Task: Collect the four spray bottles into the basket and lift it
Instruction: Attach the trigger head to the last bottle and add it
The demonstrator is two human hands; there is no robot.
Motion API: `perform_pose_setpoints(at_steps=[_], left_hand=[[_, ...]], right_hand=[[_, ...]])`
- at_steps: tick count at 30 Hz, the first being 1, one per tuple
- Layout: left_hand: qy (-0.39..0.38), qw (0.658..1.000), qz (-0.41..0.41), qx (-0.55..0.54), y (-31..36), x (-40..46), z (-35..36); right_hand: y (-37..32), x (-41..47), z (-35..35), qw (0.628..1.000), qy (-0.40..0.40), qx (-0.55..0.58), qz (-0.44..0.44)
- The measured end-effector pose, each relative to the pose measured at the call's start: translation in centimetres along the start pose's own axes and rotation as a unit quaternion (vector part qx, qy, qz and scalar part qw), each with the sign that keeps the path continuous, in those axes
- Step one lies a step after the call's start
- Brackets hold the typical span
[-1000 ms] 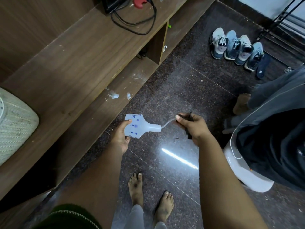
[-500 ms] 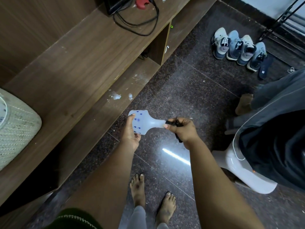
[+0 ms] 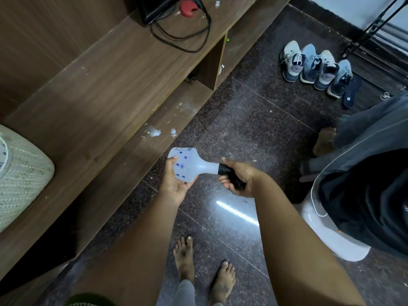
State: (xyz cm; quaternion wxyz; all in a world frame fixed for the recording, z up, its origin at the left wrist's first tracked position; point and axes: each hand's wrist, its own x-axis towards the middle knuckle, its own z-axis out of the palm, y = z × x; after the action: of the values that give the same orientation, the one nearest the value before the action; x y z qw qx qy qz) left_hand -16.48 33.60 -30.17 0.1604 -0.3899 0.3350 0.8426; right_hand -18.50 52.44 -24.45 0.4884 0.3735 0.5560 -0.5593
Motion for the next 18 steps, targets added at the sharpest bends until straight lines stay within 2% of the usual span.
perform_pose_setpoints(at_steps=[2,4,5,7,8,10,14,18], left_hand=[[0.013,1.000,0.008,-0.001,0.1,0.1,-0.1],[0.035,0.999,0.009,-0.012,0.2,0.2,-0.2],[0.046,0.999,0.008,-0.018,0.2,0.3,-0.2],[0.063,0.997,0.002,-0.041,0.2,0.4,0.0],[0.067,0.996,0.000,-0.056,0.2,0.5,0.2],[0.071,0.994,-0.002,-0.082,0.2,0.6,0.6],[0.076,0.991,0.001,-0.111,-0.3,0.6,1.0],[0.080,0.989,0.003,-0.121,-1.0,0.4,1.6]], right_hand=[[0.1,0.0,0.2,0.999,-0.014,0.033,-0.035],[0.3,-0.1,-0.2,0.985,-0.038,0.122,-0.115],[0.5,-0.2,-0.6,0.964,-0.071,0.198,-0.160],[0.9,-0.3,-1.4,0.900,-0.164,0.342,-0.215],[1.2,-0.4,-1.6,0.876,-0.206,0.371,-0.228],[1.6,-0.6,-1.4,0.862,-0.248,0.357,-0.260],[1.5,-0.2,-0.5,0.858,-0.244,0.328,-0.311],[0.4,0.9,0.8,0.875,-0.128,0.340,-0.321]])
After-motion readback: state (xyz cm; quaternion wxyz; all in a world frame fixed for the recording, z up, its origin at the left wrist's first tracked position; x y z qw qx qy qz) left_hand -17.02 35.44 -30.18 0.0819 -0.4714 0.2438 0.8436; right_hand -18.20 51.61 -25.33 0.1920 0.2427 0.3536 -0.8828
